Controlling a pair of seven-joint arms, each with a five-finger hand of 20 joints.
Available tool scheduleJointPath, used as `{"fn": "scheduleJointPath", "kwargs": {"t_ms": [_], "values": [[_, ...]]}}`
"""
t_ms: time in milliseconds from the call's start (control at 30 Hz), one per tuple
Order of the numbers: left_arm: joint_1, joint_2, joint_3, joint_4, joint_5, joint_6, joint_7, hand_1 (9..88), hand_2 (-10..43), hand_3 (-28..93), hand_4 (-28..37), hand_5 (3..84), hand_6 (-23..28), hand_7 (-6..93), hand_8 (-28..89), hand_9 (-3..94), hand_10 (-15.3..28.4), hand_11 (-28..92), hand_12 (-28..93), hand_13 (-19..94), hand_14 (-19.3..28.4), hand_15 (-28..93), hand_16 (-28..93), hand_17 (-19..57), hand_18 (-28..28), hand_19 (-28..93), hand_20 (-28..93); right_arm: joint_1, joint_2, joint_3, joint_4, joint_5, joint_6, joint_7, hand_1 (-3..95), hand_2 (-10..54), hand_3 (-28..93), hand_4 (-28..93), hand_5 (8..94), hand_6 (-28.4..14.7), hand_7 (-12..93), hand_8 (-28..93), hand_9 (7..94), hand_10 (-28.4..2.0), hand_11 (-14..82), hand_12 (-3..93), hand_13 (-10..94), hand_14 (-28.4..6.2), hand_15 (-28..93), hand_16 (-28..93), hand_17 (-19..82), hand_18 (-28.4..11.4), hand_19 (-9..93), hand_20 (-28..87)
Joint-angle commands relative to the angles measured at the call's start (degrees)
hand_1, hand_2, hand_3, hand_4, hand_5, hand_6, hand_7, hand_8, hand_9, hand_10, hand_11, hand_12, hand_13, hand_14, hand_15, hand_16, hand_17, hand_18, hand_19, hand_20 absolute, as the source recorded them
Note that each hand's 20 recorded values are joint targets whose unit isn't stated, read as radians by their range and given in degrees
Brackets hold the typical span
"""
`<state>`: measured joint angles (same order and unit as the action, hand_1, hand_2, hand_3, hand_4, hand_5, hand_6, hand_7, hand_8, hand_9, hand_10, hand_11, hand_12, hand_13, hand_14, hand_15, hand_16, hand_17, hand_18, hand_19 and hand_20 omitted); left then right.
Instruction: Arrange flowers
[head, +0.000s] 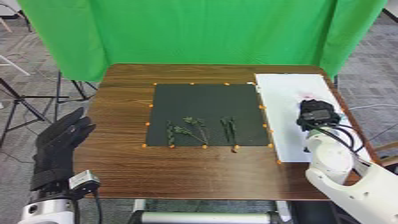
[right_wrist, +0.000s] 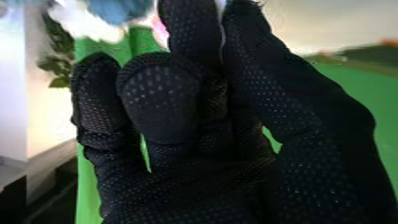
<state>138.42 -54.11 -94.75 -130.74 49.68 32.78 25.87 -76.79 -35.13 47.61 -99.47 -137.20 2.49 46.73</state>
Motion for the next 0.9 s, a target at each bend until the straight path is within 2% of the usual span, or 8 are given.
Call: {"fn": "scheduleJointPath", "kwargs": {"t_ms": [33, 133, 233, 467, 700, 733, 833, 900], "values": [[0.49, 0.41, -0.27, 0.21, -0.69, 0.35, 0.82, 26.1, 6.7, 83, -19.2, 40.2, 10.6, 15.9, -11, 34.4, 20.0, 36, 5, 23, 26.6, 63, -18, -9.1, 20.9, 60, 1, 6.83, 2.05, -6.1, -4.78, -4.37, 6.39, -2.04, 52.4, -4.2, 75, -28, 77.3, -0.6, 29, 6, 85.8, -7.2, 26.1, 31.8, 82, -2.8, 67, 20, 47, -18.1, 93, 6], [0.99, 0.24, -0.79, 0.21, -0.96, 0.47, 1.24, 26.1, 6.7, 83, -19.2, 40.2, 10.6, 15.9, -11, 34.4, 20.0, 36, 5, 23, 26.6, 63, -18, -9.1, 20.9, 60, 1, 10.42, 1.77, -9.93, -6.79, -5.28, 8.68, -3.83, 52.3, -4.3, 75, -28, 77.7, -0.6, 28, 6, 85.9, -7.2, 26.5, 31.9, 83, -2.8, 67, 20, 47, -18.1, 93, 6], [2.15, 1.48, -1.2, 0.18, -2.54, 1.64, 2.59, 25.9, 6.6, 83, -19.1, 40.1, 10.7, 15.9, -11, 34.3, 20.0, 36, 5, 23, 26.6, 63, -18, -9.1, 20.9, 60, 1, 13.96, 0.71, -13.43, -8.55, -5.36, 10.21, -5.5, 52.2, -4.5, 76, -28, 77.8, -0.7, 28, 6, 86.0, -7.3, 26.8, 31.9, 83, -2.6, 67, 20, 47, -18.1, 93, 6], [3.99, 1.24, -2.82, -0.07, -3.02, 2.41, 3.72, 25.8, 6.5, 83, -19.5, 40.1, 10.6, 15.9, -11, 34.2, 19.9, 36, 6, 23, 26.6, 63, -18, -9.2, 21.1, 60, 1, 22.82, -5.13, -22.63, -9.32, -5.41, 12.14, -9.91, 52.0, -4.7, 76, -28, 78.1, -0.7, 28, 7, 86.0, -7.2, 27.2, 32.2, 83, -2.6, 67, 20, 46, -18.0, 93, 7], [2.56, 1.59, -2.52, 0.51, -2.9, 1.82, 3.73, 25.7, 6.5, 83, -19.6, 40.1, 10.6, 15.9, -11, 34.1, 19.8, 36, 6, 23, 26.6, 63, -18, -9.2, 21.1, 60, 1, 34.44, -11.47, -37.3, -7.29, -4.2, 14.85, -9.9, 51.8, -4.9, 76, -28, 78.4, -0.7, 28, 7, 86.1, -7.3, 27.3, 32.1, 83, -2.4, 67, 21, 46, -18.0, 93, 6], [2.53, 1.76, -2.39, 0.55, -3.17, 1.99, 4.17, 25.7, 6.5, 83, -19.6, 40.1, 10.6, 15.9, -11, 34.1, 19.7, 36, 6, 23, 26.6, 63, -17, -9.2, 21.1, 60, 1, 36.1, -12.55, -39.3, -6.73, -3.89, 15.59, -9.96, 51.8, -4.9, 76, -28, 78.4, -0.7, 28, 7, 86.1, -7.3, 27.3, 32.1, 83, -2.4, 67, 21, 46, -18.0, 93, 6], [1.88, 2.1, -2.27, 0.91, -3.02, 1.47, 4.01, 25.6, 6.5, 83, -19.6, 40.1, 10.6, 15.9, -11, 34.1, 19.9, 36, 6, 23, 26.6, 63, -17, -9.2, 21.1, 60, 1, 36.51, -15.7, -40.39, -5.41, -4.19, 15.44, -11.66, 51.7, -5.0, 76, -28, 78.5, -0.6, 27, 7, 86.1, -7.3, 27.4, 32.2, 83, -2.5, 67, 21, 46, -18.0, 93, 6], [1.21, 2.26, -1.64, 1.2, -3.21, 1.61, 4.48, 25.6, 6.4, 84, -19.5, 40.1, 10.6, 15.9, -11, 34.2, 19.9, 36, 6, 23, 26.6, 63, -18, -9.2, 21.1, 60, 1, 36.48, -17.85, -40.64, -4.83, -3.97, 14.37, -12.99, 51.7, -5.0, 77, -28, 78.5, -0.6, 28, 7, 86.1, -7.3, 27.3, 32.1, 83, -2.5, 67, 21, 46, -18.0, 93, 6]]}}
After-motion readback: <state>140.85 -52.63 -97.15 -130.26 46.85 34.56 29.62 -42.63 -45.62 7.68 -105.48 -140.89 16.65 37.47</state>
